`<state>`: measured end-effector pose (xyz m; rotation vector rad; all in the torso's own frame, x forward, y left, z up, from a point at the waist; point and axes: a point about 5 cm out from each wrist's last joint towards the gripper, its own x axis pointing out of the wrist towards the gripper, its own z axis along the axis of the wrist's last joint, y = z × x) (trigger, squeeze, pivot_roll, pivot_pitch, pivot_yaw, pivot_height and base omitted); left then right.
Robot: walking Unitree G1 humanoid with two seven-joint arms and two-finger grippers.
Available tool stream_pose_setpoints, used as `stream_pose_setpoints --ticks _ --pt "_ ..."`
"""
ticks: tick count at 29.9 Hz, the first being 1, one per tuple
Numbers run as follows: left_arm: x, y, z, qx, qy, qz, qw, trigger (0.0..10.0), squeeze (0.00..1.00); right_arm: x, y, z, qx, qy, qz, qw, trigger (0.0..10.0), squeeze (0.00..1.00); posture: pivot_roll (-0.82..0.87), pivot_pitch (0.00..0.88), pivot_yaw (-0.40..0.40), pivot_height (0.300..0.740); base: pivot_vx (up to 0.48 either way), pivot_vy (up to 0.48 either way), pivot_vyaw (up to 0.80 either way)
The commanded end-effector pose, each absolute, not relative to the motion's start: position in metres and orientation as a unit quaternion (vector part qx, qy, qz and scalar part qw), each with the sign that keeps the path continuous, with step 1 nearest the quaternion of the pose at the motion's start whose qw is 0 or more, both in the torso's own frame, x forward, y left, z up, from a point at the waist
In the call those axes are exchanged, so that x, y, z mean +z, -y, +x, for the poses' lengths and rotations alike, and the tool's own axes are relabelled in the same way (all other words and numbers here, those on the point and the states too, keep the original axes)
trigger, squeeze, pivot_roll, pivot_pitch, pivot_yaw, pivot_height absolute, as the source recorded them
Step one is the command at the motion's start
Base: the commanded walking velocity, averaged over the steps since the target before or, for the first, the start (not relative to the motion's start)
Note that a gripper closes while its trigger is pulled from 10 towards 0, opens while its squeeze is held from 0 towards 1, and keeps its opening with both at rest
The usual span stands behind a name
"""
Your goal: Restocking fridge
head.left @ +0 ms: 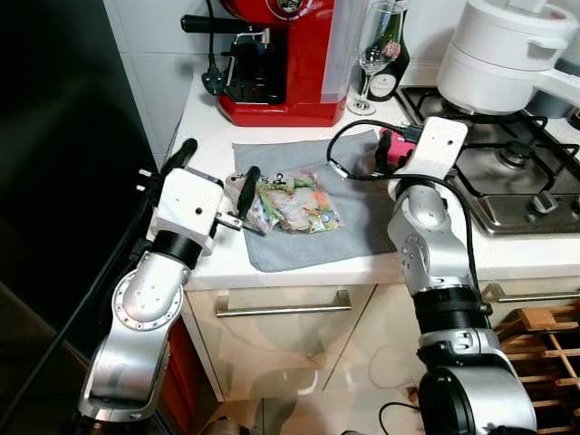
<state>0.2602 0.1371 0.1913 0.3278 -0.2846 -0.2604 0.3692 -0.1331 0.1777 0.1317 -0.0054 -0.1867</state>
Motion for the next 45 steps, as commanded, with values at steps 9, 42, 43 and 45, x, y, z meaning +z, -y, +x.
stream_pose_setpoints --ticks 9,42,43,45 --pt "0.188 -0.132 0.260 -0.147 0.136 0.141 0.970 10.0 0.00 0.171 0.136 0.372 -0.093 -0.034 0.039 0.994 10.0 0.00 0.09 0.000 -0.041 0.740 0.000 0.000 0.00" --pt "0.179 -0.122 0.259 -0.168 0.121 0.155 0.966 10.0 0.00 0.158 0.138 0.378 -0.090 -0.079 0.058 0.991 0.0 0.00 0.09 0.000 -0.048 0.740 0.000 0.000 0.00" --pt "0.179 -0.122 0.259 -0.168 0.121 0.155 0.966 10.0 0.00 0.158 0.138 0.378 -0.090 -0.079 0.058 0.991 0.0 0.00 0.09 0.000 -0.048 0.740 0.000 0.000 0.00" --pt "0.180 -0.122 0.259 -0.167 0.122 0.156 0.966 10.0 0.00 0.158 0.138 0.379 -0.088 -0.078 0.058 0.991 0.0 0.00 0.09 0.000 -0.049 0.740 0.000 0.000 0.00"
